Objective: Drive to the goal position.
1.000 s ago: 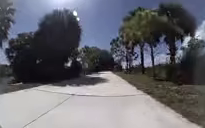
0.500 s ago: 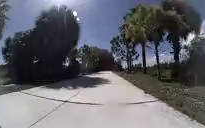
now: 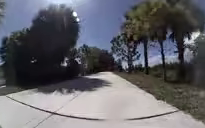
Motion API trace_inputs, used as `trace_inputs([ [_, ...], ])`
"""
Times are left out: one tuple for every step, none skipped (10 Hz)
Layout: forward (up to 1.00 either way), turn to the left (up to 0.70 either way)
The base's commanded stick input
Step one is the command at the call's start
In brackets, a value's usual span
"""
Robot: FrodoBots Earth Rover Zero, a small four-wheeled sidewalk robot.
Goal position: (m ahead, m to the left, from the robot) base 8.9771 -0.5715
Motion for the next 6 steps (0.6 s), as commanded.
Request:
trace_inputs([
  [0.85, 0.00],
  [0.85, 0.00],
  [0.85, 0.00],
  [0.85, 0.00],
  [0.85, 0.00],
  [0.85, 0.00],
])
